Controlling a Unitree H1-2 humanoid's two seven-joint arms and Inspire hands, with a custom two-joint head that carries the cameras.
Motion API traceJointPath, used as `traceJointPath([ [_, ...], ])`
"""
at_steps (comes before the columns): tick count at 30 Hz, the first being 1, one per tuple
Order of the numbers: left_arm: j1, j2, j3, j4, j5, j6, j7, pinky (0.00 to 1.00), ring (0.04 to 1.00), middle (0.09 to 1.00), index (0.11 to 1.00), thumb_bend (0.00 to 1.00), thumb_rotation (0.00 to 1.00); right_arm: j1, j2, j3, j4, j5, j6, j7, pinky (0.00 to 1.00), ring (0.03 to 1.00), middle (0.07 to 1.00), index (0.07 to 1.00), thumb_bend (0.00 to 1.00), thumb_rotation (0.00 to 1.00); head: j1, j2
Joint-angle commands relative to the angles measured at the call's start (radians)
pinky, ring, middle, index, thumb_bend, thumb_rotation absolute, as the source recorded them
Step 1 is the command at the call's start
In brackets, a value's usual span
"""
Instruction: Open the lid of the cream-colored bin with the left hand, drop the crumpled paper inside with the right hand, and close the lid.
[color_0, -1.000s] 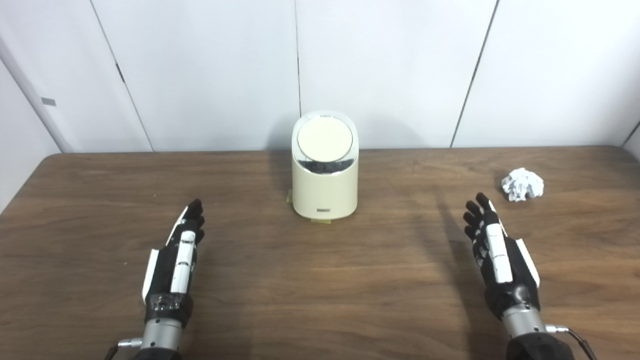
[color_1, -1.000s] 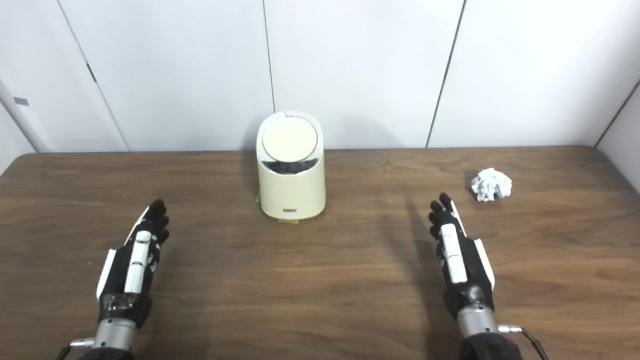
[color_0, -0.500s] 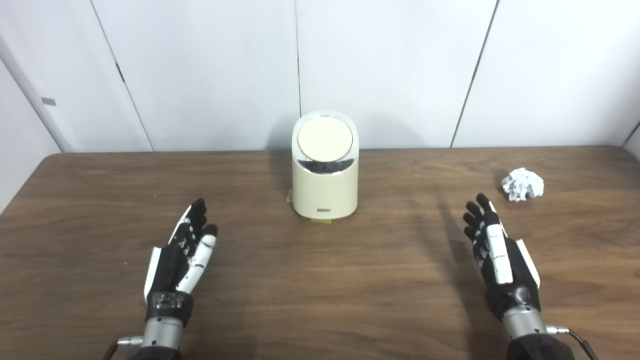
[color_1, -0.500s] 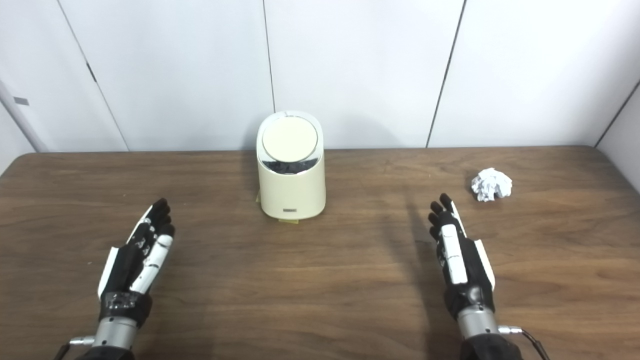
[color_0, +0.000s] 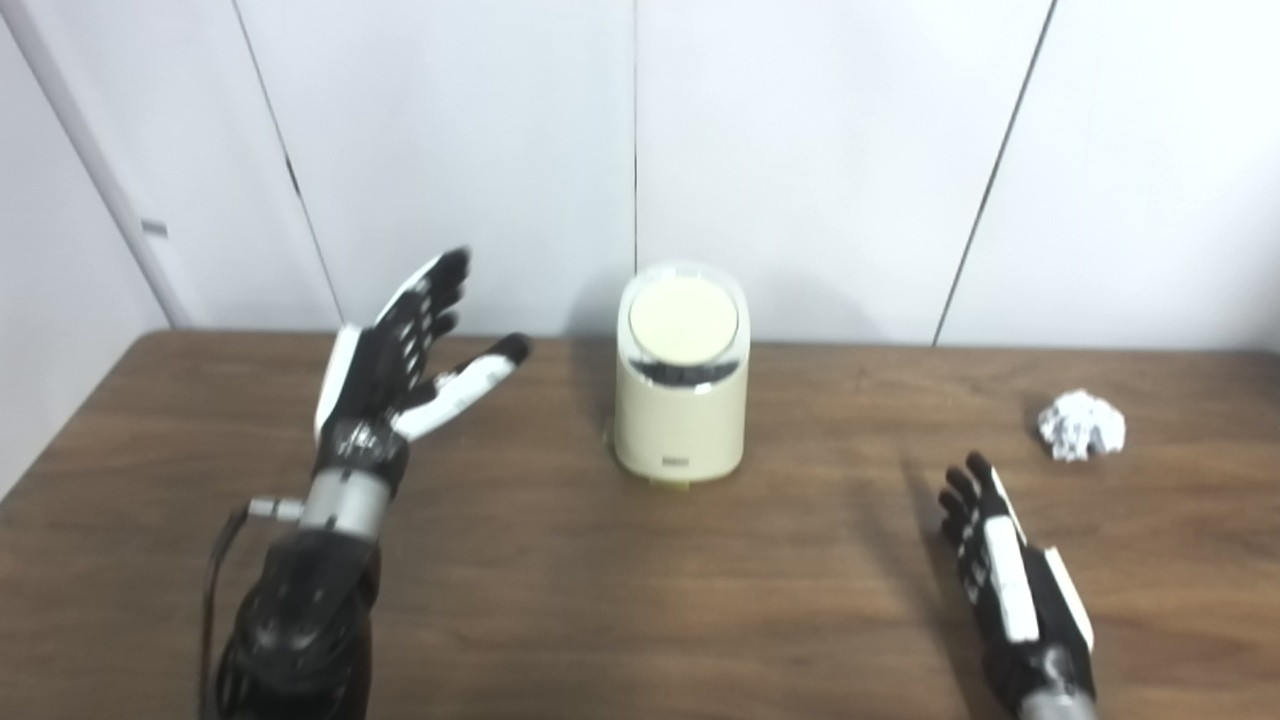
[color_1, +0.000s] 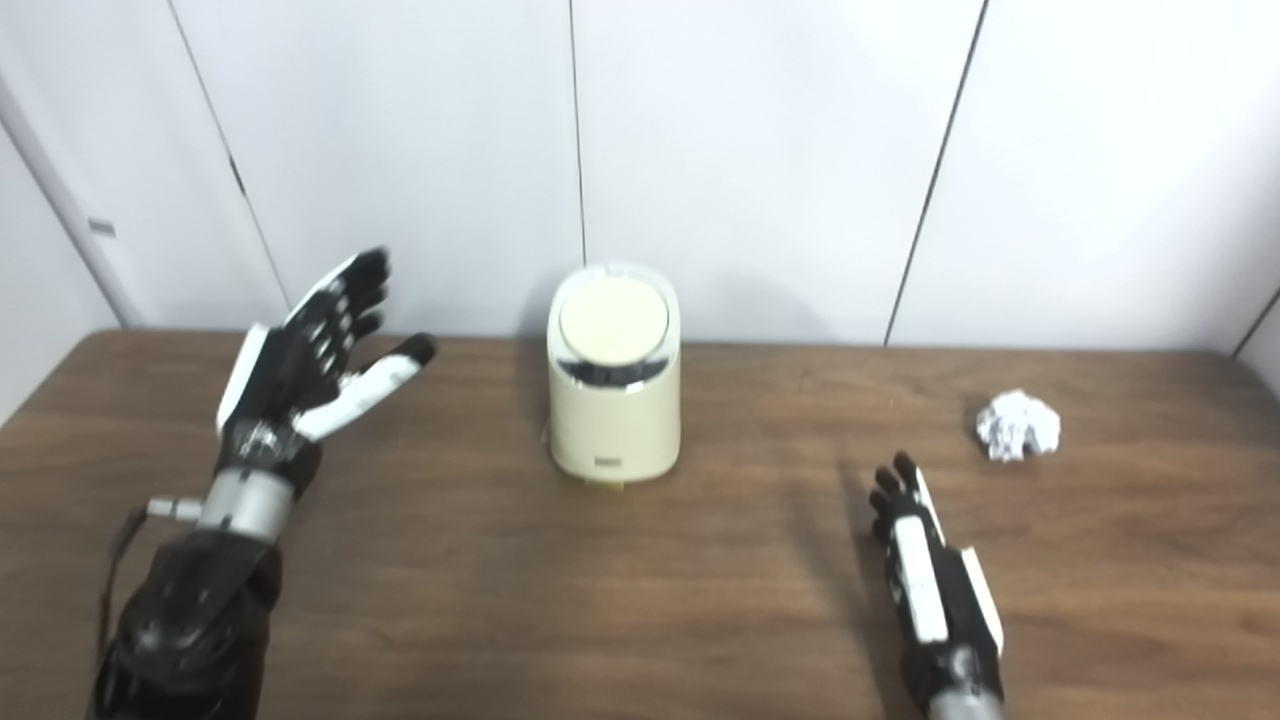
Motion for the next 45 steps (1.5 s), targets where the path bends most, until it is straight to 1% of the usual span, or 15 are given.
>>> traceJointPath([
  [1,-0.069,0.025,-0.02,0.017,0.048,0.012,-0.018,0.86,0.899,0.899,0.91,0.95,0.34,-0.021,-0.005,0.003,-0.006,-0.005,-0.042,0.009,0.99,0.962,0.974,1.0,0.57,0.94,0.001,-0.002],
  [5,-0.16,0.04,-0.053,0.069,0.091,0.051,-0.052,0.88,0.923,0.918,0.918,0.94,0.31,-0.023,-0.009,0.009,0.007,-0.012,-0.058,0.014,0.99,0.964,0.979,1.0,0.57,0.94,0.003,-0.004],
  [7,-0.204,0.049,-0.075,0.109,0.116,0.046,-0.065,0.88,0.925,0.914,0.914,0.93,0.29,-0.024,-0.009,0.01,0.013,-0.008,-0.06,0.017,1.0,0.97,0.982,1.0,0.57,0.95,0.004,-0.006],
  [8,-0.227,0.057,-0.092,0.129,0.141,0.048,-0.072,0.86,0.913,0.9,0.902,0.94,0.27,-0.026,-0.008,0.01,0.017,-0.009,-0.065,0.015,1.0,0.971,0.981,1.0,0.56,0.94,0.003,-0.007],
  [12,-0.308,0.076,-0.142,0.207,0.2,0.057,-0.114,0.85,0.892,0.891,0.889,0.97,0.26,-0.029,-0.007,0.013,0.029,-0.006,-0.077,0.018,0.99,0.967,0.978,1.0,0.55,0.93,0.003,-0.008],
  [14,-0.349,0.084,-0.175,0.266,0.233,0.056,-0.138,0.84,0.89,0.896,0.885,0.97,0.25,-0.031,-0.003,0.014,0.031,-0.008,-0.076,0.013,0.99,0.966,0.975,0.996,0.56,0.91,0.001,-0.009],
  [17,-0.396,0.097,-0.226,0.341,0.289,0.059,-0.172,0.83,0.893,0.899,0.898,0.96,0.24,-0.032,-0.001,0.019,0.028,-0.017,-0.073,0.011,0.99,0.965,0.972,0.998,0.56,0.92,-0.003,-0.009],
  [20,-0.436,0.109,-0.275,0.42,0.335,0.02,-0.188,0.82,0.892,0.9,0.905,0.95,0.21,-0.026,0.001,0.027,0.014,-0.03,-0.06,0.005,0.98,0.965,0.966,1.0,0.57,0.92,-0.007,-0.007],
  [22,-0.456,0.117,-0.303,0.461,0.37,0.002,-0.193,0.8,0.893,0.899,0.895,0.97,0.21,-0.022,0.001,0.032,0.006,-0.046,-0.058,0.001,0.97,0.96,0.963,1.0,0.57,0.94,-0.01,-0.005],
  [23,-0.468,0.122,-0.321,0.482,0.39,-0.008,-0.198,0.8,0.897,0.901,0.895,0.97,0.23,-0.02,0.002,0.033,0.003,-0.044,-0.056,0.003,0.97,0.959,0.962,1.0,0.57,0.94,-0.011,-0.004],
  [26,-0.493,0.133,-0.36,0.532,0.432,-0.039,-0.212,0.81,0.919,0.915,0.894,0.97,0.23,-0.017,0.005,0.036,-0.004,-0.037,-0.052,0.007,0.99,0.962,0.965,1.0,0.57,0.93,-0.014,0.001],
  [30,-0.522,0.133,-0.397,0.588,0.484,-0.064,-0.23,0.8,0.918,0.92,0.894,0.97,0.23,-0.013,0.009,0.039,-0.017,-0.038,-0.041,0.006,0.98,0.957,0.959,1.0,0.58,0.93,-0.017,0.007],
  [33,-0.536,0.13,-0.42,0.617,0.521,-0.086,-0.228,0.77,0.895,0.911,0.887,0.97,0.22,-0.012,0.013,0.038,-0.023,-0.033,-0.035,0.006,1.0,0.962,0.963,1.0,0.56,0.94,-0.021,0.011],
  [39,-0.546,0.128,-0.453,0.669,0.592,-0.143,-0.205,0.78,0.887,0.901,0.885,0.98,0.24,-0.011,0.02,0.042,-0.033,-0.056,-0.031,-0.005,0.98,0.955,0.953,1.0,0.57,0.95,-0.031,0.015],
  [45,-0.548,0.104,-0.45,0.717,0.623,-0.19,-0.182,0.79,0.89,0.9,0.891,0.93,0.27,-0.01,0.023,0.044,-0.039,-0.065,-0.028,-0.013,0.97,0.95,0.945,1.0,0.53,0.95,-0.039,0.016],
])
